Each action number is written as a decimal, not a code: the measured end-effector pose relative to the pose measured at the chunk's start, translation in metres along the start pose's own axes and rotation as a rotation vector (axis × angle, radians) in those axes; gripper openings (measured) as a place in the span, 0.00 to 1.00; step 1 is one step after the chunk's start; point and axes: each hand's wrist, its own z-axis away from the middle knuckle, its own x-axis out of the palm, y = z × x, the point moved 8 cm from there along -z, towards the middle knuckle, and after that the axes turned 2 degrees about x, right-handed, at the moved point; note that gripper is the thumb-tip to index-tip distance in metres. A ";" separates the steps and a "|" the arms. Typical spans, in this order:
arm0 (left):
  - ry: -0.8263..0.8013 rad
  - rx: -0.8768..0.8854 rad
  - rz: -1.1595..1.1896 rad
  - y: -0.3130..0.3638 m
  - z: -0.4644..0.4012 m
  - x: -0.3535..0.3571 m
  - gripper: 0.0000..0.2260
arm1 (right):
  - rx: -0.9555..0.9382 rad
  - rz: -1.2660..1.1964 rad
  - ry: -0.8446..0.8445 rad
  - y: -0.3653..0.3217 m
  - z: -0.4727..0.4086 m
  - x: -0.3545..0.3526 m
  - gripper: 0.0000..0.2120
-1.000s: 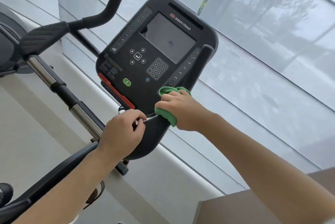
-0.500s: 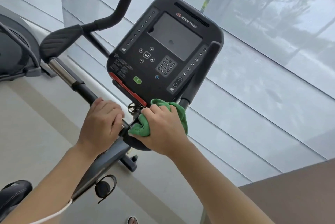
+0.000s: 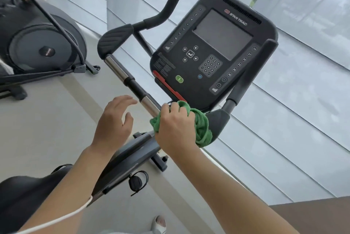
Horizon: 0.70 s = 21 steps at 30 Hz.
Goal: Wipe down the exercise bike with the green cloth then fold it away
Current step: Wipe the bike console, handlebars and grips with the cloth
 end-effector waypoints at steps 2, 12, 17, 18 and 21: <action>-0.002 -0.008 0.022 0.003 0.007 -0.004 0.18 | 0.018 -0.038 -0.023 -0.006 -0.013 0.000 0.18; 0.024 -0.004 -0.007 0.043 0.051 -0.022 0.16 | -0.059 -0.169 -0.029 0.005 0.002 -0.010 0.16; 0.001 -0.014 -0.028 0.065 0.064 -0.016 0.13 | -0.199 -0.189 0.076 0.011 0.040 -0.022 0.22; 0.007 -0.028 -0.026 0.068 0.067 -0.016 0.13 | -0.222 -0.205 0.087 0.013 0.049 -0.022 0.22; 0.033 -0.064 -0.017 0.082 0.078 -0.014 0.13 | -0.242 -0.367 0.120 0.029 0.065 -0.024 0.22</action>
